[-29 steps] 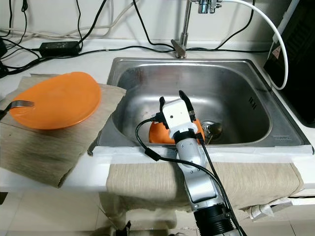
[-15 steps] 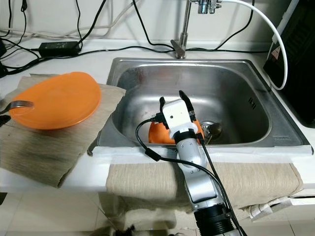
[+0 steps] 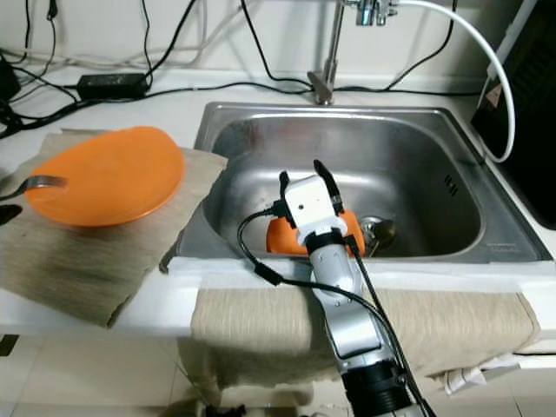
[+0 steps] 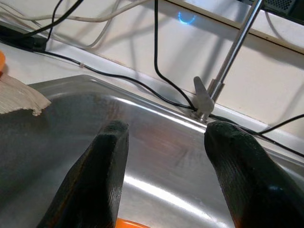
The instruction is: Kitchen organization
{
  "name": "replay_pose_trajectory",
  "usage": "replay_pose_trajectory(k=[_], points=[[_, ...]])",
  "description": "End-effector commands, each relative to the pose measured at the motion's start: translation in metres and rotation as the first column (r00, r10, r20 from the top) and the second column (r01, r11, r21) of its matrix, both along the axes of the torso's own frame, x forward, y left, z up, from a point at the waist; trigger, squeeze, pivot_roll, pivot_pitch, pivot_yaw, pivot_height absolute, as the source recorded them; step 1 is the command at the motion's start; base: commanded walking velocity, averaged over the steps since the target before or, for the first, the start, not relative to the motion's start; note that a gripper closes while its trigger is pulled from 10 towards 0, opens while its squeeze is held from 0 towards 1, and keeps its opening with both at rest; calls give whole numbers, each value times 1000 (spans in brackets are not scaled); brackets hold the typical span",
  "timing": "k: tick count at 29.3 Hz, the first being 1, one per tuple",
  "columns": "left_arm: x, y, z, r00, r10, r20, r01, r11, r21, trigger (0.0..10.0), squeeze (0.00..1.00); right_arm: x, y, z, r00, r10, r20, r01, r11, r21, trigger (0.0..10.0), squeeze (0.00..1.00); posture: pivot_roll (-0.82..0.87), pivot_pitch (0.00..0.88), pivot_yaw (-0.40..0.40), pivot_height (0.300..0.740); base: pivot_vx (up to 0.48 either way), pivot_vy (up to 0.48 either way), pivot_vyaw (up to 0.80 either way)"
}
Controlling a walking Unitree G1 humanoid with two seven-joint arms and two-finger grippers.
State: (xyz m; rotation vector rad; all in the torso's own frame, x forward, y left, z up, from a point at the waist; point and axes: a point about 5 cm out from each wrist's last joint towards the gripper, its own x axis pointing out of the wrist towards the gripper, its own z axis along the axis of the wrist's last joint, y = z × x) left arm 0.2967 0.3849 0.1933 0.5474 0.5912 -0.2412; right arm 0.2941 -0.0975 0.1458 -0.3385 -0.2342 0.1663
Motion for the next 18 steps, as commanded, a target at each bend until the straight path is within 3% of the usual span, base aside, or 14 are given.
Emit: replay_pose_trajectory(k=[1, 10, 13, 18], points=[[0, -4, -15, 997, -18, -73, 18, 1000, 1, 10000, 0, 2, 1, 1, 1000, 5, 2, -5, 1000, 6, 10000, 0, 168, 14, 32, 740, 0, 0, 0], [11, -17, -29, 988, -36, -150, 30, 999, -39, 10000, 0, 2, 1, 1, 1000, 4, 3, -4, 1000, 7, 10000, 0, 159, 18, 29, 740, 0, 0, 0], [11, -19, -34, 981, -39, -191, 27, 997, -67, 10000, 0, 2, 0, 2, 1000, 4, 4, -4, 1000, 5, 10000, 0, 154, 19, 28, 740, 0, 0, 0], [9, -18, -42, 966, -36, -257, 25, 999, -45, 10000, 0, 2, -1, 2, 1000, 0, 7, 0, 1000, 1, 10000, 0, 141, 21, 35, 740, 0, 0, 0]])
